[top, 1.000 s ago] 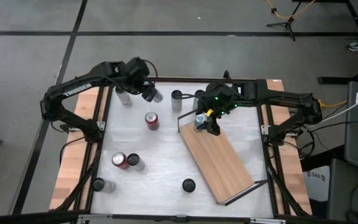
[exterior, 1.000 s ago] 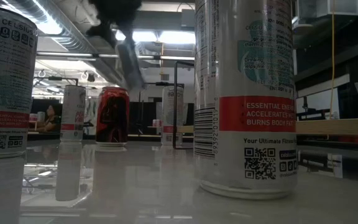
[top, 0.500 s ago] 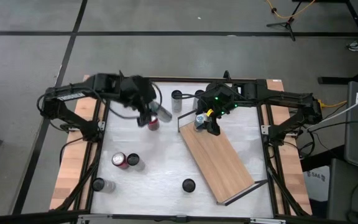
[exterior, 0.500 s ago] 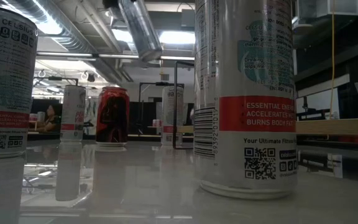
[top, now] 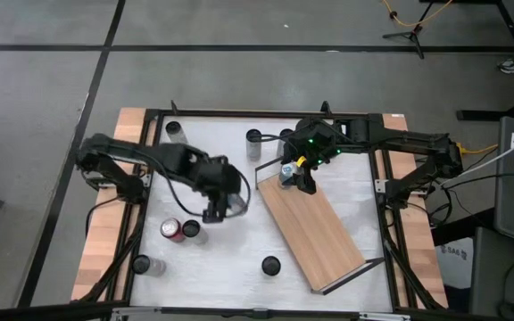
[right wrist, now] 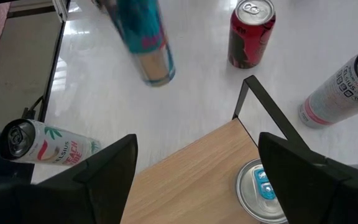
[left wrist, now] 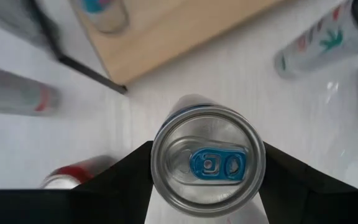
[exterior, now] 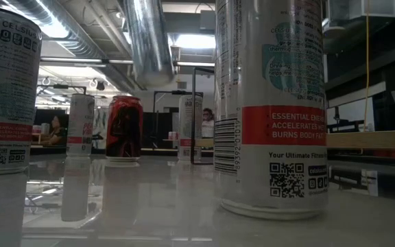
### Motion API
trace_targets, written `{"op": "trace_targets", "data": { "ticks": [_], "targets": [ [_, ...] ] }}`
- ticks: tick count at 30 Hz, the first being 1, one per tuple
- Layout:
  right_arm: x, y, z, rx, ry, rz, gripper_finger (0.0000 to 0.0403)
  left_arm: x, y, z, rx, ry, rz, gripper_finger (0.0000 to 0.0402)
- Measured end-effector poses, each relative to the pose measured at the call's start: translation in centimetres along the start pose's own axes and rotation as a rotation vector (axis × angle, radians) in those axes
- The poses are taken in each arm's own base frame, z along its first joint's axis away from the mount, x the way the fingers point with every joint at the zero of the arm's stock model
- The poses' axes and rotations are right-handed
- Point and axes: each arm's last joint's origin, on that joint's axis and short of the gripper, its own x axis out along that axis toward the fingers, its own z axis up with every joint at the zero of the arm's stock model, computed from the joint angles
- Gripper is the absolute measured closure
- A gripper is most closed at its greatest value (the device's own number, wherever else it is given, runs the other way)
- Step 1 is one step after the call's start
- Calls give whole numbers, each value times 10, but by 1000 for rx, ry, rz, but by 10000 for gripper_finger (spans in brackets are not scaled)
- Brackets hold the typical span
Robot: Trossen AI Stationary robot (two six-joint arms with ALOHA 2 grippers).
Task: Place canned beverage on shelf
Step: Put the blue soda can on the shelf aligned with the other blue soda cans
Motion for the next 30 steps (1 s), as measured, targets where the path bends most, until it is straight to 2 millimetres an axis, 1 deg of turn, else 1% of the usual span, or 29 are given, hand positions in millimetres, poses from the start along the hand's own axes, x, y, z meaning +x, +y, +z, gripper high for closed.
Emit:
{"op": "trace_targets", "data": {
  "ticks": [4,9,15,19,30],
  "targets": [
    [0,0,0,1,0,0,78,27,-13,4,42,71,1,178],
    [0,0,0,1,0,0,78,56,-25,8,68,141,6,178],
    [0,0,0,2,0,0,78,79,-33,10,85,175,9,177],
    [0,0,0,2,0,0,78,85,-34,11,87,186,10,177],
    [0,0,0,2,2,0,78,86,-34,12,85,170,8,177]
  ]
}}
